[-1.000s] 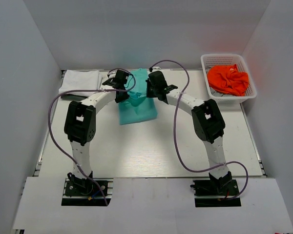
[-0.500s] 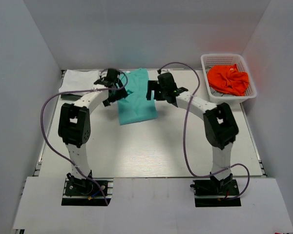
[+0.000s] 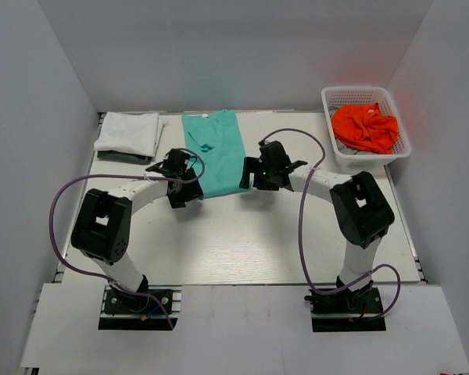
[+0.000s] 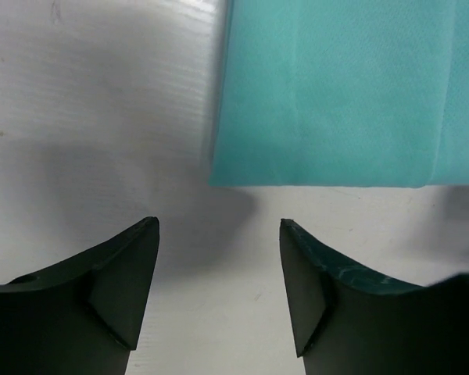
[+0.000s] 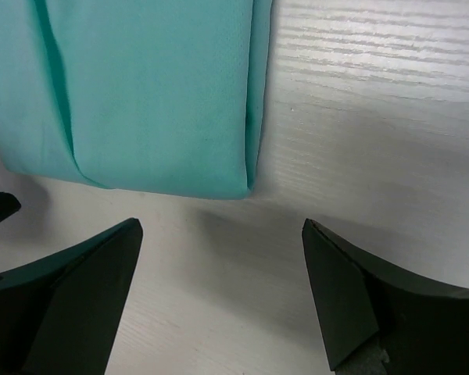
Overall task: Fold and stack the t-shirts
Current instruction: Grab one side of the 2/3 rectangular tshirt with both arms
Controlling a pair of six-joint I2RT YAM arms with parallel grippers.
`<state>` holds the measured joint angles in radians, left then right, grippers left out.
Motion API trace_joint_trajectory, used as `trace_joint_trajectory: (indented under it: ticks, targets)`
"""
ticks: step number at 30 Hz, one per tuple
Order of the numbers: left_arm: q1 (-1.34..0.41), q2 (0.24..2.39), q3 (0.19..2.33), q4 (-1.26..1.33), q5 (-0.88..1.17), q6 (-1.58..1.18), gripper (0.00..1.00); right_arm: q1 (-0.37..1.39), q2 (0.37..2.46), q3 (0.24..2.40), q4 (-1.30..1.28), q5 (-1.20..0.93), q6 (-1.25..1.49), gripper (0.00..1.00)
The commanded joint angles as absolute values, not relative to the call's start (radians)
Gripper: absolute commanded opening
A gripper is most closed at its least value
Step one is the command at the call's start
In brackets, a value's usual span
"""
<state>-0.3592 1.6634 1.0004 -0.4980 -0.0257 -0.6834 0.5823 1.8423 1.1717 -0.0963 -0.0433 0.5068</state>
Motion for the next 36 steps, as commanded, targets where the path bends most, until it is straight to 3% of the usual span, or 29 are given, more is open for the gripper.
trace_joint_trajectory:
  ticks: [1,2,5,12,14,16,18,20,24,25,28,36]
  targets:
    - [-0.357,1.681,1.002,-0.443,-0.023,-0.674,0.72,0.575,1.887,1.223,-0.075,-0.083,0.535,0.86]
    - [-0.357,1.692,1.011,-0.434,-0.023,-0.673,0.61,0.575,1.905,1.235,-0.077,-0.081,0.538,0.81]
    - [-0.357,1.739,1.022,-0.425,-0.023,-0.664,0.52,0.575,1.927,1.247,-0.077,-0.081,0.535,0.76]
    - [-0.357,1.827,1.043,-0.416,-0.014,-0.653,0.41,0.568,1.974,1.266,-0.06,-0.067,0.529,0.66]
    - [-0.357,1.842,1.066,-0.416,-0.034,-0.653,0.32,0.566,1.986,1.278,-0.061,-0.063,0.525,0.61]
    - [-0.357,1.867,1.086,-0.437,-0.047,-0.653,0.12,0.563,2.002,1.292,-0.074,-0.06,0.52,0.53]
    - [-0.357,1.876,1.1,-0.446,-0.057,-0.644,0.0,0.563,2.005,1.293,-0.072,-0.057,0.522,0.37]
    - [-0.357,1.876,1.1,-0.431,-0.069,-0.63,0.0,0.561,2.005,1.293,-0.066,-0.046,0.517,0.25]
    - [-0.357,1.81,1.049,-0.399,-0.109,-0.609,0.0,0.563,2.009,1.301,-0.057,-0.034,0.46,0.12]
    - [-0.357,1.781,1.049,-0.416,-0.109,-0.609,0.0,0.563,2.002,1.305,-0.069,-0.032,0.454,0.0]
    - [-0.357,1.717,1.006,-0.436,-0.118,-0.609,0.0,0.572,1.941,1.295,-0.132,-0.011,0.413,0.0]
    - [-0.417,1.341,0.833,-0.59,-0.039,-0.655,0.0,0.606,1.606,0.971,-0.195,-0.025,0.428,0.0]
